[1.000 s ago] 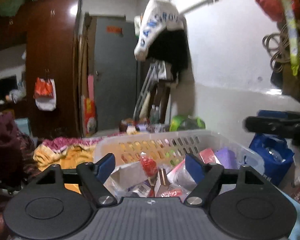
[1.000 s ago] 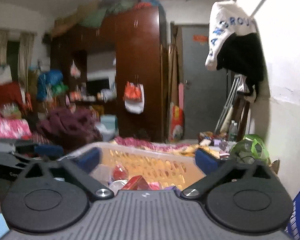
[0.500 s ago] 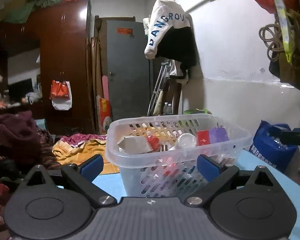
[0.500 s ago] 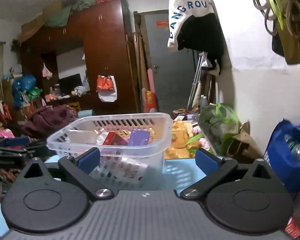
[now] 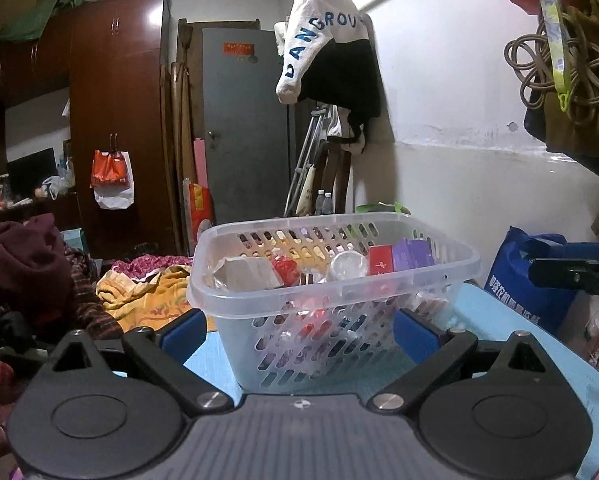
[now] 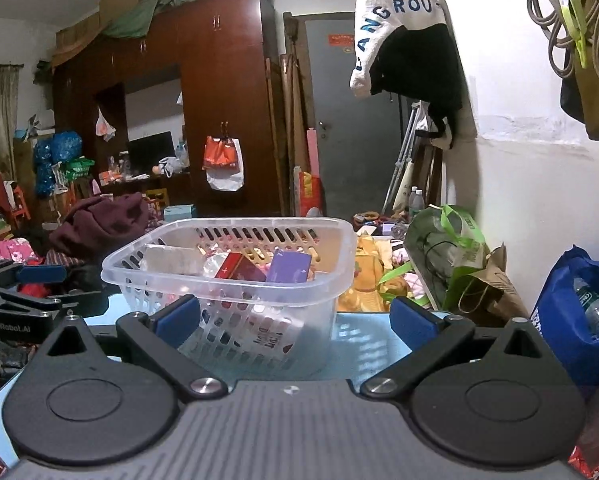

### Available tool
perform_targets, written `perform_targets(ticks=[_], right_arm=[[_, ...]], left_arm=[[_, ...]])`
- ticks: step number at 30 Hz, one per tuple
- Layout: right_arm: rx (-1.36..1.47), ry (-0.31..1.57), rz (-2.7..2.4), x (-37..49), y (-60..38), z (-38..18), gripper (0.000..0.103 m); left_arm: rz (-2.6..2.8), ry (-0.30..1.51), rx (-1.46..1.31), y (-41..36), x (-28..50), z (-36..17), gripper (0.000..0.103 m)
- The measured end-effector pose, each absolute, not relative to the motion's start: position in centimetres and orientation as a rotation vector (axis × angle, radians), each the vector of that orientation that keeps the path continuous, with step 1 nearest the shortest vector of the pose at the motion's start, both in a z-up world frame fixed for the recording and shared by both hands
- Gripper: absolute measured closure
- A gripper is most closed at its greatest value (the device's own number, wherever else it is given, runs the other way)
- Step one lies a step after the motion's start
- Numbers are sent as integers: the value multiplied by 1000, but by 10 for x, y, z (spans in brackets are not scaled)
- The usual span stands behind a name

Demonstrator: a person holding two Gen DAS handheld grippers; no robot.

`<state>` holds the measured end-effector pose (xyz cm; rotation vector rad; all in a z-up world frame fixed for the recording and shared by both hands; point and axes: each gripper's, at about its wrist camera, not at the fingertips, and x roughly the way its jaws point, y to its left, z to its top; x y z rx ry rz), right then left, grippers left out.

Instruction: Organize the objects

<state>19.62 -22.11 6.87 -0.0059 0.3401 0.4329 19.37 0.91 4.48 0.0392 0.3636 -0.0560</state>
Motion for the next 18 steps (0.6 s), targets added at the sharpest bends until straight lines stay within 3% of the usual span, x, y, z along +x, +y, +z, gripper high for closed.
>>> perform_targets(ticks=[18], right_arm=[[-33, 343, 423, 194, -217, 72, 0]], left_arm=[[-84, 356, 25, 10, 191, 48, 2]])
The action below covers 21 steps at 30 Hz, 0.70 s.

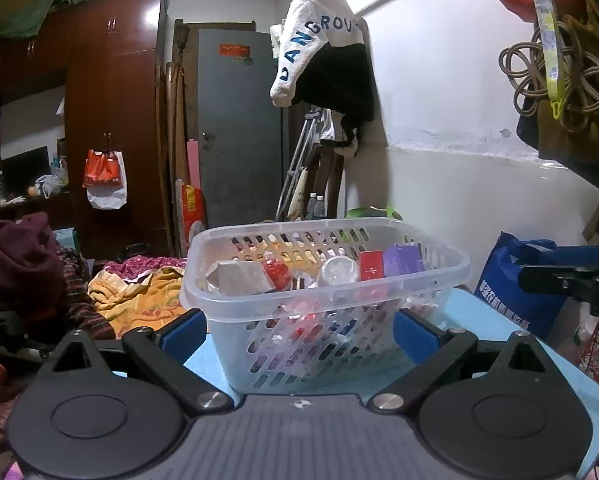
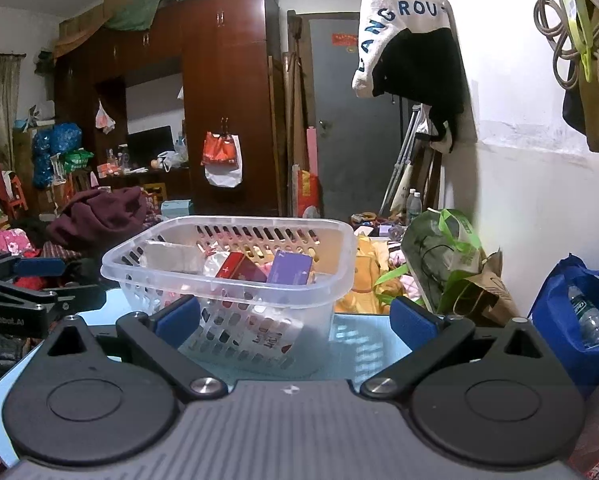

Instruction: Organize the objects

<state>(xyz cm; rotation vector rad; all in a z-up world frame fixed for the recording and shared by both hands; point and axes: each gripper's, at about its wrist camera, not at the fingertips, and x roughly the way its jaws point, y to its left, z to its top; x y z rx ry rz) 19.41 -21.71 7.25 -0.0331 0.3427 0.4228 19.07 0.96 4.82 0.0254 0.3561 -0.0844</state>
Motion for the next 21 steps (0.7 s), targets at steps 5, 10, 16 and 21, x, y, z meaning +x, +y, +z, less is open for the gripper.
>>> perform_targets(ticks=[5, 10, 16, 21], right_arm=[[-16, 358, 418, 199, -219, 69, 0], [-20, 354, 416, 198, -219, 69, 0], [-28, 351, 416, 197, -218, 69, 0], [-30, 349, 414, 197, -218, 69, 0]], left_arm=[[-90, 354, 37, 7, 189, 47, 2], [-87, 349, 33, 7, 188, 47, 2], [-88, 352, 33, 8, 187, 47, 2], [-86, 357, 35, 7, 188, 46, 2]])
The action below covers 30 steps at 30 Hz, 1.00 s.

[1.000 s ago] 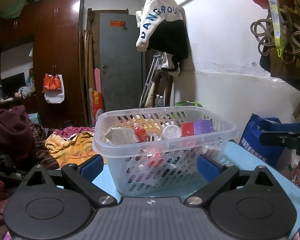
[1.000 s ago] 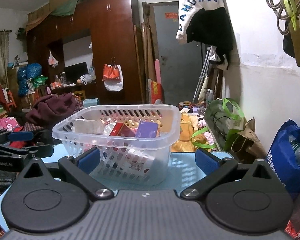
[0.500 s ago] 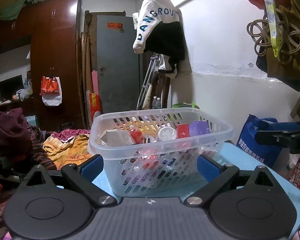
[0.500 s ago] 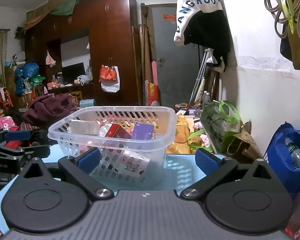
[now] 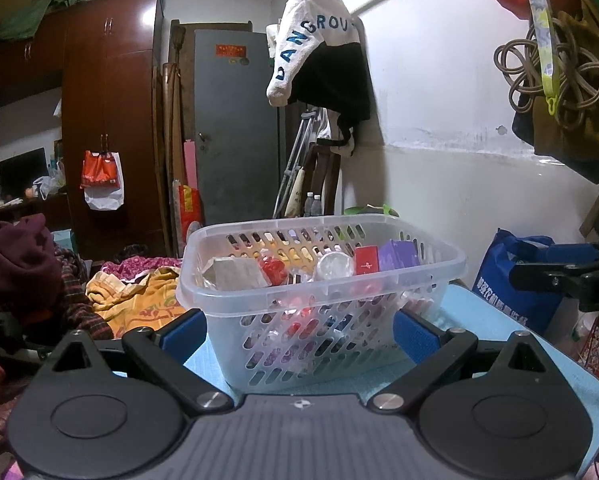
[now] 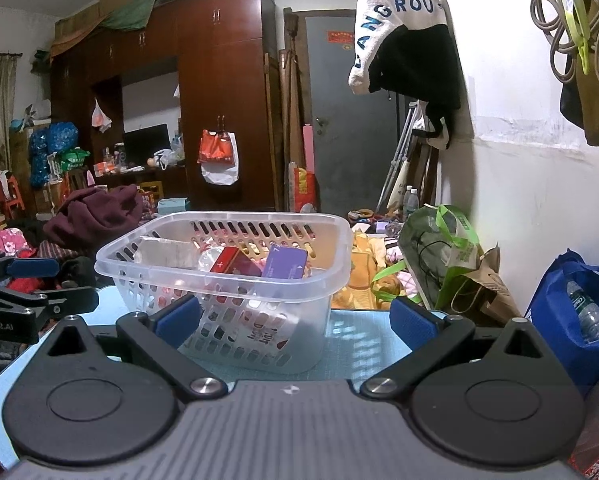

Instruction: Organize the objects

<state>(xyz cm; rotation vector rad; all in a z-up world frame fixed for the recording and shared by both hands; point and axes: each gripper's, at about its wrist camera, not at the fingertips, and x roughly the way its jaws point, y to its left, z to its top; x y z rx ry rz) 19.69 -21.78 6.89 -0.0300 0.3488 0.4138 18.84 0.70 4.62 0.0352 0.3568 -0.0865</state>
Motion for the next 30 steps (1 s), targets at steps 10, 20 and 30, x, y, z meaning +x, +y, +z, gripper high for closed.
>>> perform_targets(ticks=[10, 20, 30], right_arm=[[-35, 346, 406, 198, -220, 69, 0], [-43, 341, 395, 197, -220, 69, 0], [-46, 347, 393, 196, -221, 69, 0]], left_arm=[[-91, 358, 27, 8, 191, 45, 2], [-83, 368, 14, 10, 195, 45, 2], [-84, 367, 22, 9, 196, 43, 2]])
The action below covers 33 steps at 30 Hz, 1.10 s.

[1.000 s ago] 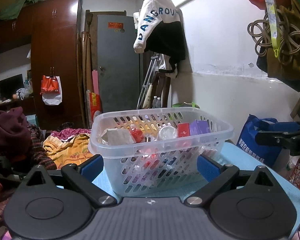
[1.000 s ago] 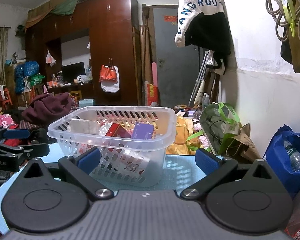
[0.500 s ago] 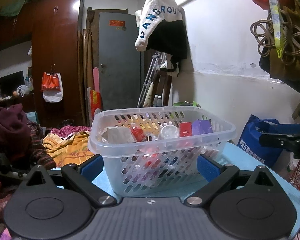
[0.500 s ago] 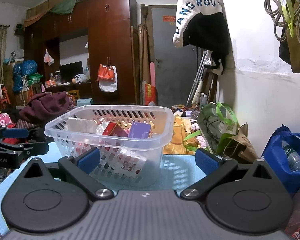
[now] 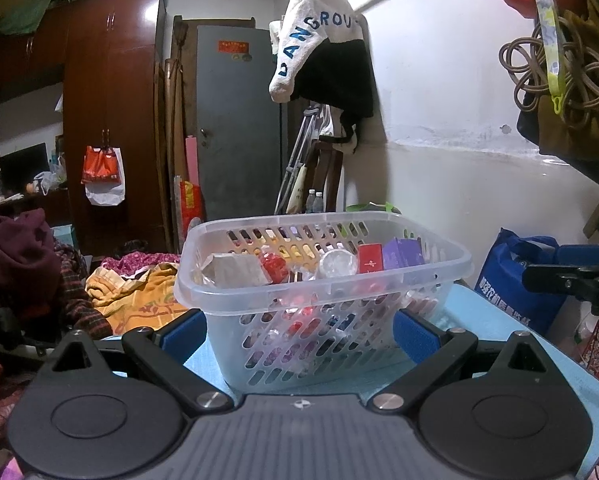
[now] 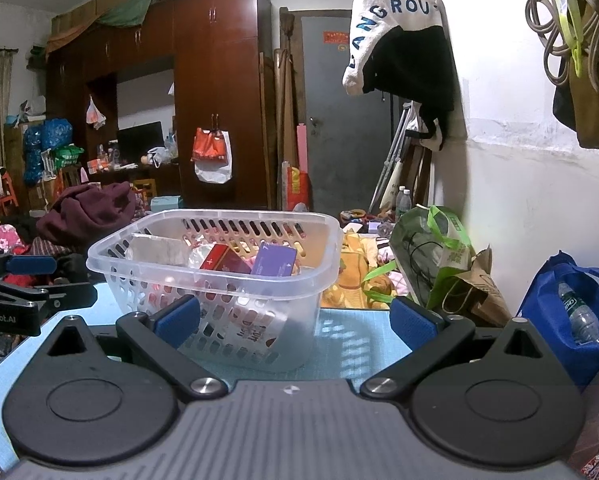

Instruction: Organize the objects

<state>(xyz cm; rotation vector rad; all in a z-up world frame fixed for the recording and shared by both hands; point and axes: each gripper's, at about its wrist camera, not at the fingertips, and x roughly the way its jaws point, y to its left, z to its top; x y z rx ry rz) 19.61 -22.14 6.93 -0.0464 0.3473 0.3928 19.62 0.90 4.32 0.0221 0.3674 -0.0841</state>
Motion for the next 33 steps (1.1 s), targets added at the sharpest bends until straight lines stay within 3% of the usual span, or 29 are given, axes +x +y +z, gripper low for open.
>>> perform_targets(ticks=[33], right_arm=[[-48, 354, 393, 196, -224, 66, 0]], left_arm=[[-97, 372, 21, 5, 195, 41, 2]])
